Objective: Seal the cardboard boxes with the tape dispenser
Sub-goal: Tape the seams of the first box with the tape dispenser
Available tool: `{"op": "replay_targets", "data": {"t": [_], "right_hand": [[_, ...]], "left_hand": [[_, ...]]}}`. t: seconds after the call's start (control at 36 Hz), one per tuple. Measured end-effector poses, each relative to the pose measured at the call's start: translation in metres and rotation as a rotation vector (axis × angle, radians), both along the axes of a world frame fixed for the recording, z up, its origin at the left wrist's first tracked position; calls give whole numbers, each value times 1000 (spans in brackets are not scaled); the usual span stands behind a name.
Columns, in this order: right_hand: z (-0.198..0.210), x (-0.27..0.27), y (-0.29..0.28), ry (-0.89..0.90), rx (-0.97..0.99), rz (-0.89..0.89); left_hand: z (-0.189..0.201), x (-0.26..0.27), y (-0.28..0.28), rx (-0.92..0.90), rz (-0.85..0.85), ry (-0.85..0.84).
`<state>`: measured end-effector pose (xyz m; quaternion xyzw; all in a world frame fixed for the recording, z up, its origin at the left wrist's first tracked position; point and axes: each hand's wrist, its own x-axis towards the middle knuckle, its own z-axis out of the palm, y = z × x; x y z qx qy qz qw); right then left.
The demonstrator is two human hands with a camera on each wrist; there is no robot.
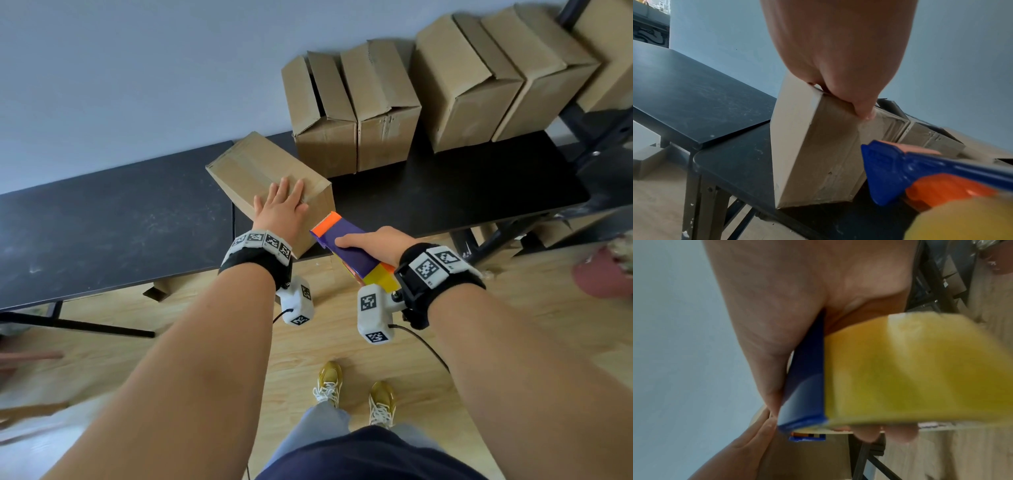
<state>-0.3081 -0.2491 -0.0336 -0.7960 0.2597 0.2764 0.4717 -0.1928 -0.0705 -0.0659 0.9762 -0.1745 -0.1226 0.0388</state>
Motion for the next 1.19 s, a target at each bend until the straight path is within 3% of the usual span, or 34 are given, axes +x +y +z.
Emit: {"op": "replay_targets", "data": {"t": [0.39, 0.56, 0.67, 0.97, 1.19], "right_hand": [[-13, 33, 19, 36, 160, -201], [-50, 10, 17, 221, -95, -129], [-75, 6, 9, 271, -59, -171], [-24, 53, -9, -81, -141, -223], [-16, 76, -21, -70, -284, -40]], "left_hand": [[-12, -7, 0, 4, -16, -143], [-13, -9, 0, -13, -17, -169], [-16, -12, 1, -26, -2, -214], [-25, -8, -1, -12, 3, -293], [-35, -6, 2, -106, -17, -422]]}}
